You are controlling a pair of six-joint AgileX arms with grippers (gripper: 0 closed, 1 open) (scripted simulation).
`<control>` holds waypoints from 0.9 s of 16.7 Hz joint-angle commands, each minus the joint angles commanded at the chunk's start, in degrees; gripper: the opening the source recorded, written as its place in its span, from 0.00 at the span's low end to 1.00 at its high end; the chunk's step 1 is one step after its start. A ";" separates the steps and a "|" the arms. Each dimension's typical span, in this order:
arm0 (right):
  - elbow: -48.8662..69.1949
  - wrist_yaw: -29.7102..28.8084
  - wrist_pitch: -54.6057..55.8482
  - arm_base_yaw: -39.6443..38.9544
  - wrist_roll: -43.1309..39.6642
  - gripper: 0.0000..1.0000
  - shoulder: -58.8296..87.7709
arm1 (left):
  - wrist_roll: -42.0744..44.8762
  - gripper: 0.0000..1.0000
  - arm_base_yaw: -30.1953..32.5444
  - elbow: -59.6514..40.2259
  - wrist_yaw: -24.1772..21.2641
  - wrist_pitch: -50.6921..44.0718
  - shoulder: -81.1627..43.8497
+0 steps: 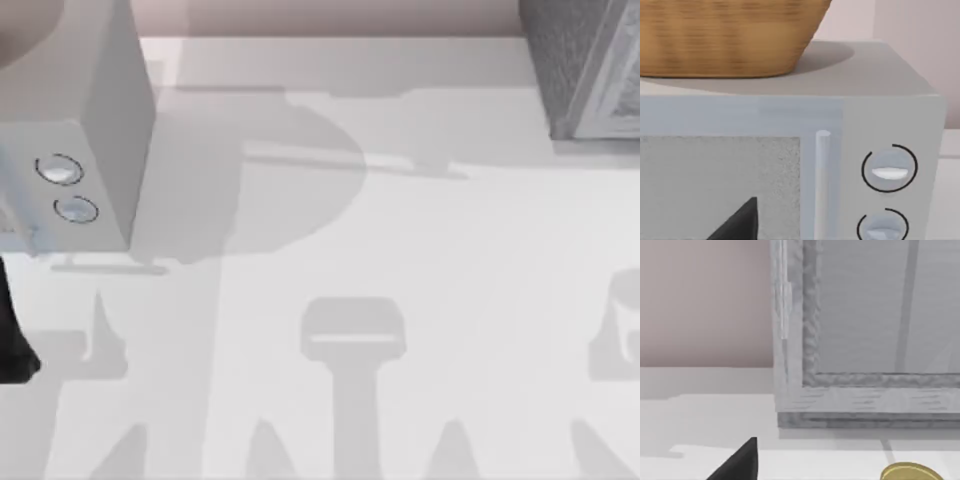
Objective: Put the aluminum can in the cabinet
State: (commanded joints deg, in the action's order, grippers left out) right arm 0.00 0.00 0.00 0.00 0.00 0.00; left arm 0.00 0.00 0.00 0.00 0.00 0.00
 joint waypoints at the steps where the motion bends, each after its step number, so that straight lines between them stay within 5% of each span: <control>1: 0.00 0.00 0.00 0.00 0.00 1.00 0.00 | 0.00 1.00 0.00 0.00 0.00 0.00 0.00; 7: -0.17 1.18 5.78 0.77 -0.55 1.00 8.18 | 0.00 1.00 0.00 0.00 0.00 0.00 0.00; 15: 0.86 5.06 31.79 5.07 -1.33 1.00 40.83 | 0.00 1.00 0.00 0.00 0.00 0.00 0.00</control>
State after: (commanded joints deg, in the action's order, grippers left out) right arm 0.86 5.06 31.79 5.07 -1.33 40.83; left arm 0.00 0.00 0.00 0.00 0.00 0.00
